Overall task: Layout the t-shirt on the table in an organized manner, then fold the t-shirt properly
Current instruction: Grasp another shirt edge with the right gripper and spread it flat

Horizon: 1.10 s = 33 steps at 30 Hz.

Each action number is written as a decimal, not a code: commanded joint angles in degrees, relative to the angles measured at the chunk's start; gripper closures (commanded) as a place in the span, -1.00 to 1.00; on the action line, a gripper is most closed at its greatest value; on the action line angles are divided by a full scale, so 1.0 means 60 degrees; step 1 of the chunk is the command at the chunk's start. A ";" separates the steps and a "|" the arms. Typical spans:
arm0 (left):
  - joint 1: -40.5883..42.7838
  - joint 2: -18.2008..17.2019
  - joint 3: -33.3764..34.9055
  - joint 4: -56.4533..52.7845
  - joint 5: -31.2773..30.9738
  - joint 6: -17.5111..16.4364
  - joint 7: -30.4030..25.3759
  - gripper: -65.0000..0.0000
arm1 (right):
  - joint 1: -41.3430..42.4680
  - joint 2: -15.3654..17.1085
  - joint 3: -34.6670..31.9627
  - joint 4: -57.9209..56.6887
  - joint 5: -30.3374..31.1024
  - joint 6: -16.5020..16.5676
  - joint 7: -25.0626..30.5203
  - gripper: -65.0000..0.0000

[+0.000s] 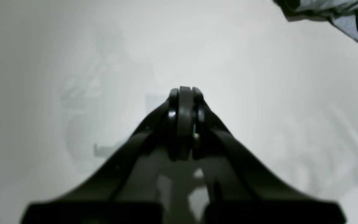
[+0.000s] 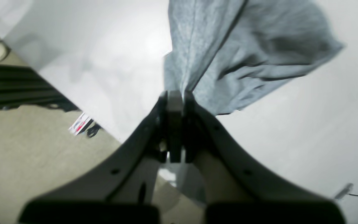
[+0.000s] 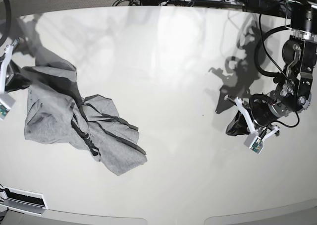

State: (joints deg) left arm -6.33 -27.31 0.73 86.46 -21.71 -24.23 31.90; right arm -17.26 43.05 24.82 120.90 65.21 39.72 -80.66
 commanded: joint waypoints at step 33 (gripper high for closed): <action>-0.0168 -0.0106 -0.0069 0.0149 0.0047 0.0040 -0.0233 1.00 | -0.0656 -0.2069 0.1515 -0.0645 -0.8448 -0.4699 0.3847 -0.18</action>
State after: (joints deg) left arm -6.37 -27.29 0.73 86.46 -20.93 -24.23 31.75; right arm -21.56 29.34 33.17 116.29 14.72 11.75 -58.81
